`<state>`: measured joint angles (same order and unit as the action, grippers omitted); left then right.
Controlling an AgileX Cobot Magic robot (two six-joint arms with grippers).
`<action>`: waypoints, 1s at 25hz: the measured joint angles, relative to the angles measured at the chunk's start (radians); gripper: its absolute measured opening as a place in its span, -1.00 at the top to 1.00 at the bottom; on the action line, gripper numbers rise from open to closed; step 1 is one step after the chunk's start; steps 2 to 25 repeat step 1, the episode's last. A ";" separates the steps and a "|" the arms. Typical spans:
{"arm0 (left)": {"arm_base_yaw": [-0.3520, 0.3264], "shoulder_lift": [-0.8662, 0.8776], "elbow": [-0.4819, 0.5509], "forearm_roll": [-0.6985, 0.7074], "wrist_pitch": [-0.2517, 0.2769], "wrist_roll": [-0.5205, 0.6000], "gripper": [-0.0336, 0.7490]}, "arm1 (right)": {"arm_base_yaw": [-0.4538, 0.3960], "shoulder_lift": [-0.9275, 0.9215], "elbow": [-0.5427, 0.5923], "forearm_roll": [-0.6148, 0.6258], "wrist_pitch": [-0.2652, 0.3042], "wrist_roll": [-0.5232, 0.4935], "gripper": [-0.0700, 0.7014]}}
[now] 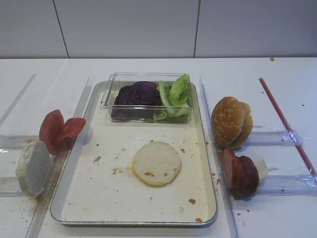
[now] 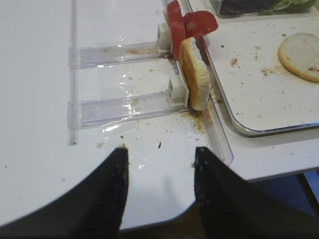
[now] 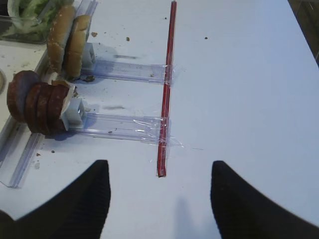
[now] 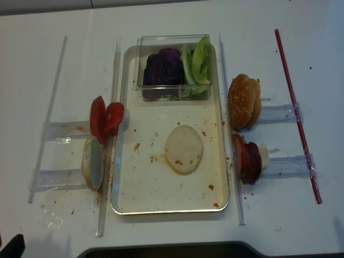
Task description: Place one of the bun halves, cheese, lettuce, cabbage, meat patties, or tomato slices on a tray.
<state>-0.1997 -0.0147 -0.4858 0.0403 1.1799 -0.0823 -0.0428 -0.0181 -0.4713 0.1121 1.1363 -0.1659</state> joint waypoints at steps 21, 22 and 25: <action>0.000 0.000 0.000 0.000 0.000 0.000 0.13 | 0.000 0.000 0.000 0.000 0.000 0.000 -0.43; 0.000 0.000 0.000 0.000 0.000 0.000 0.13 | 0.000 0.000 0.000 0.000 0.000 0.000 -0.43; 0.000 0.000 0.000 0.000 0.000 0.000 0.13 | 0.000 0.000 0.000 0.000 0.000 0.000 -0.43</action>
